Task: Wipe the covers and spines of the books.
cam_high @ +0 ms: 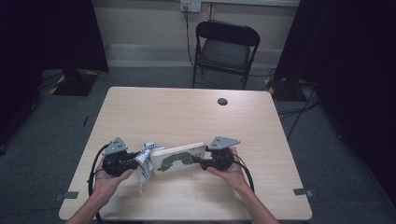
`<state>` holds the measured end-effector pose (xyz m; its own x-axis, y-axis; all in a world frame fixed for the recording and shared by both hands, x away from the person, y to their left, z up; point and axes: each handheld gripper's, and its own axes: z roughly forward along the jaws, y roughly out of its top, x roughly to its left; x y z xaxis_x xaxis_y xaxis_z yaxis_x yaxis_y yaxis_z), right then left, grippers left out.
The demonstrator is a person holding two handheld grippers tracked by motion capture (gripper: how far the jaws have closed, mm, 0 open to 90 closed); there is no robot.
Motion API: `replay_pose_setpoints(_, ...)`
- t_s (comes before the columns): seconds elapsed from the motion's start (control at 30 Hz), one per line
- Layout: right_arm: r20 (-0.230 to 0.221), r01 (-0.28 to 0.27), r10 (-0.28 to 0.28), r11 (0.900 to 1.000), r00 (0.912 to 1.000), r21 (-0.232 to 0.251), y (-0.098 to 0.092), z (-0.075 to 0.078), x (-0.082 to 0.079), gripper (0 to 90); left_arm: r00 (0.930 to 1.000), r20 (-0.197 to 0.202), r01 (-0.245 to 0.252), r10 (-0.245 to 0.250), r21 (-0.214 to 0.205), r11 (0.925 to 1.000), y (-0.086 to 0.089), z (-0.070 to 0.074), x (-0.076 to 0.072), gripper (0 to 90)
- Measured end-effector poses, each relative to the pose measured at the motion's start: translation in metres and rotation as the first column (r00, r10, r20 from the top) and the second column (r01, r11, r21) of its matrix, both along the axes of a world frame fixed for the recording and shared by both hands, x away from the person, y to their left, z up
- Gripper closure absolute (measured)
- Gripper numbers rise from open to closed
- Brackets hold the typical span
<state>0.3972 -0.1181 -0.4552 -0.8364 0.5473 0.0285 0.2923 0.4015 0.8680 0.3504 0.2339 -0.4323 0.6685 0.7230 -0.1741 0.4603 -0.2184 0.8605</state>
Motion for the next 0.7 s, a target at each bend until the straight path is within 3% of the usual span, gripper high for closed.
replay_pose_setpoints(0.4,0.002,0.002,-0.002,0.9999,1.0000,-0.011,-0.002,0.002,-0.006,45.2,0.9996,0.008,-0.026,0.026,0.013,0.9996,-0.011,-0.003,0.002,78.8)
replay_pose_setpoints(0.47,-0.001,0.003,-0.003,1.0000,1.0000,-0.009,-0.005,0.002,-0.008,45.8,0.9988,0.010,-0.048,0.048,0.010,0.9988,-0.014,-0.003,0.003,78.8)
replay_pose_setpoints(0.7,-0.012,0.033,-0.033,0.9993,0.9994,-0.019,-0.016,0.006,-0.017,48.5,0.9992,0.017,-0.036,0.036,0.010,0.9993,-0.025,-0.004,0.009,79.0)
